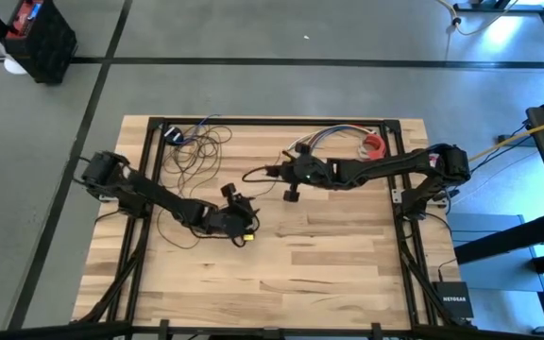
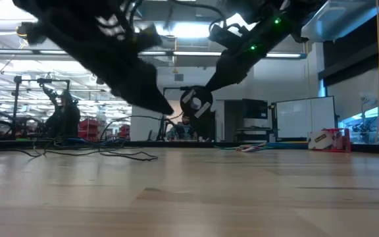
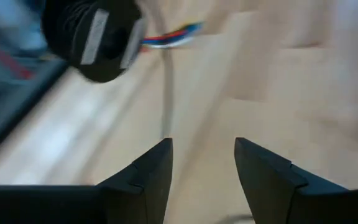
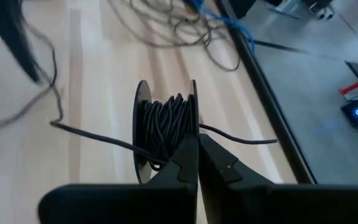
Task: Coiling cords
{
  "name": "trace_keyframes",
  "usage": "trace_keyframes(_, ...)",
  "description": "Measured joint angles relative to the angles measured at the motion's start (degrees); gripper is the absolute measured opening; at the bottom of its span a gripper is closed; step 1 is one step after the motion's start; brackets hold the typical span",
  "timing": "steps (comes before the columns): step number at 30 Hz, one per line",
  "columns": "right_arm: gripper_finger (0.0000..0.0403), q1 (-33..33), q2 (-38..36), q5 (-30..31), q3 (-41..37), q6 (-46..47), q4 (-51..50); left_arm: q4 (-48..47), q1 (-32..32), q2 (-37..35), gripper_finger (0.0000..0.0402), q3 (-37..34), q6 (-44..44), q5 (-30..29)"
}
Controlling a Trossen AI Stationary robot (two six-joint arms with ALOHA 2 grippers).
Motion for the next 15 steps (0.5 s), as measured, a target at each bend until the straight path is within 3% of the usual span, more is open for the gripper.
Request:
trace_keyframes(2, 0.0003, 0.0, 0.0, 0.0, 0.0, 1.0, 1.4, 1.9, 0.3, 2.4, 0.0166, 0.0, 1.2, -5.4)
trace_keyframes(5, 0.0003, 0.0, 0.0, -0.1, 0.0, 1.1, 2.2, 4.7, 1.2, 4.5, 0.0166, 0.0, 3.6, -8.9)
trace_keyframes(11, 0.0003, 0.0, 0.0, -0.1, 0.0, 1.1, 2.1, 4.7, 3.0, 4.1, 0.0163, 0.0, 6.1, -9.7)
trace_keyframes(15, 0.0003, 0.0, 0.0, -0.1, 0.0, 0.9, 2.0, 4.7, 2.9, 3.8, 0.0120, 0.0, 7.5, -8.7)
